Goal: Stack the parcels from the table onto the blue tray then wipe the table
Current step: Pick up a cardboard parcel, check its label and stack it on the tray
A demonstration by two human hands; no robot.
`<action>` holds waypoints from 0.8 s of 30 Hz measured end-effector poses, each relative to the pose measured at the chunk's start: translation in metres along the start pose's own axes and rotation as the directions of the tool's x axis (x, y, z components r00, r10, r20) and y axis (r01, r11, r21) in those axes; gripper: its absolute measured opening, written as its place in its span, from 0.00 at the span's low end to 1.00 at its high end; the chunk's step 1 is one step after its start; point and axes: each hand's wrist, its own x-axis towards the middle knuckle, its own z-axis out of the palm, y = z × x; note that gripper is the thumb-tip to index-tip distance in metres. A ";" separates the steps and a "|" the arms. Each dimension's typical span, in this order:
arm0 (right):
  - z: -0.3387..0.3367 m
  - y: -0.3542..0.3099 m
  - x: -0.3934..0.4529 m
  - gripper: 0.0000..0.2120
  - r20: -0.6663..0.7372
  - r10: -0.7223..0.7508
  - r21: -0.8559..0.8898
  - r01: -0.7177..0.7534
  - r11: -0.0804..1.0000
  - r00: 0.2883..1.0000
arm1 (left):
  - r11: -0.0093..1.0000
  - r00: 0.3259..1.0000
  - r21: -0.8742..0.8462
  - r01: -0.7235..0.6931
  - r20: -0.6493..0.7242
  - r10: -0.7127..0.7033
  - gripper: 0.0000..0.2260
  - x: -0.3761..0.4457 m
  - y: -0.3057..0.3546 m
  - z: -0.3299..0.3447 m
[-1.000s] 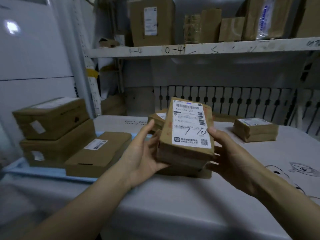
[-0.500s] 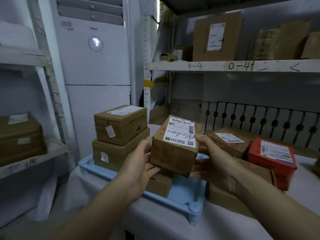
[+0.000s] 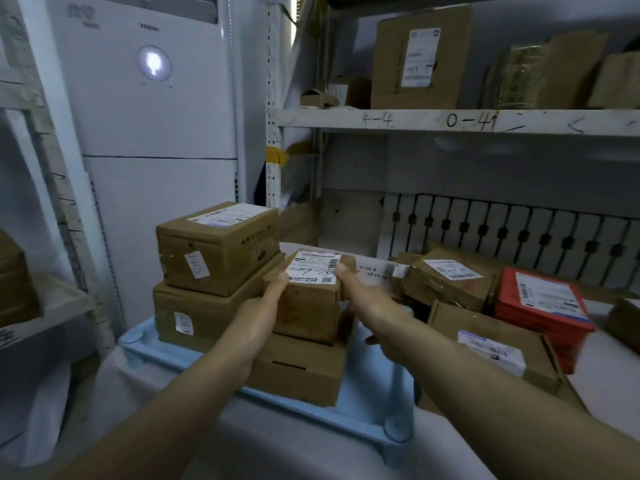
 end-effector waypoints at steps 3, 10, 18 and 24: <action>0.002 -0.001 -0.008 0.34 0.060 -0.002 0.164 -0.008 0.987 0.998 | 0.999 1.000 0.046 -0.013 -0.016 0.013 0.29 0.009 -0.003 0.001; 0.008 0.007 -0.007 0.36 0.094 -0.033 0.268 0.007 0.963 0.995 | 0.994 0.980 0.055 -0.090 -0.171 0.098 0.26 0.016 -0.004 0.001; -0.024 0.031 -0.032 0.18 0.046 -0.170 0.253 0.154 0.955 0.984 | 0.883 0.862 0.360 -0.302 -0.292 0.414 0.32 -0.020 0.000 0.025; -0.067 0.062 -0.062 0.14 -0.068 -0.320 0.297 0.326 0.898 0.945 | 0.592 0.624 0.597 -0.542 -0.185 0.759 0.31 -0.047 0.006 0.077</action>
